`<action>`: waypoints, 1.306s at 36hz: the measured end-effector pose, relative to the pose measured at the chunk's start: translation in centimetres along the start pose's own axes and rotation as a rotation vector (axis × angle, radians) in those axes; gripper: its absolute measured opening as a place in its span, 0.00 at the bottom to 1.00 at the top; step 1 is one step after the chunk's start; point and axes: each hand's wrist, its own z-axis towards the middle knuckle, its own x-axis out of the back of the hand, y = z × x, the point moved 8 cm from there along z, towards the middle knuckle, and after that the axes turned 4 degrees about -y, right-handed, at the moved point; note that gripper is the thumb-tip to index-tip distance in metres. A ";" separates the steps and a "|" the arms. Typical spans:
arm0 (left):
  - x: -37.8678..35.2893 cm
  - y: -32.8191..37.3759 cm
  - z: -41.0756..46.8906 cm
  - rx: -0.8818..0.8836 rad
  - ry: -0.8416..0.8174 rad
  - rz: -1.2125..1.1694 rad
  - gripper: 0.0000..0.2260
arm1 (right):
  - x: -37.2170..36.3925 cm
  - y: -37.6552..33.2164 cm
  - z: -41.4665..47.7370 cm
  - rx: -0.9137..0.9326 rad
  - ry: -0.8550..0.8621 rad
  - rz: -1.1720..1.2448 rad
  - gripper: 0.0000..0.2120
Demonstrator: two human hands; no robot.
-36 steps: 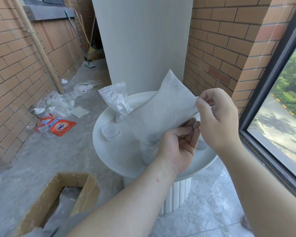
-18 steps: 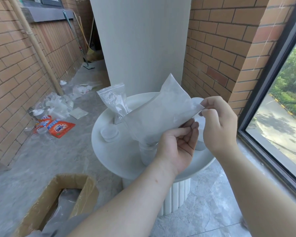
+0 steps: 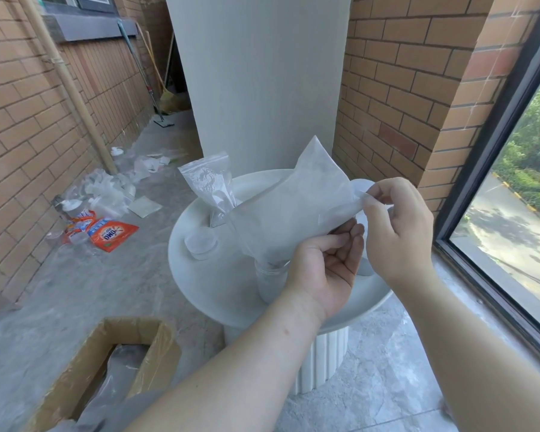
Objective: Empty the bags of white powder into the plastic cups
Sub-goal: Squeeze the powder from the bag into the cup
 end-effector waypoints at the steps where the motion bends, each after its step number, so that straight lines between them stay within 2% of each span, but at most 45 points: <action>1: 0.0 0.0 0.0 0.000 0.000 0.002 0.16 | 0.0 0.0 0.0 0.002 0.002 0.000 0.04; 18: 0.2 -0.2 0.3 0.005 -0.005 -0.005 0.14 | 0.1 -0.3 -0.1 0.005 -0.020 -0.010 0.03; 25: 0.0 -0.1 0.4 -0.004 -0.047 -0.014 0.15 | -0.8 -1.8 0.2 0.066 -0.142 0.003 0.14; 32: -0.5 -0.1 0.0 -0.016 -0.057 0.012 0.18 | -0.8 -3.4 0.7 0.149 -0.076 -0.054 0.06; 38: -0.1 -0.3 0.2 -0.005 -0.020 -0.027 0.14 | -0.5 -4.4 1.2 0.161 -0.056 -0.064 0.06; 47: -0.1 -0.1 0.2 -0.011 0.004 -0.007 0.18 | -0.7 -5.1 1.2 0.233 -0.067 -0.088 0.06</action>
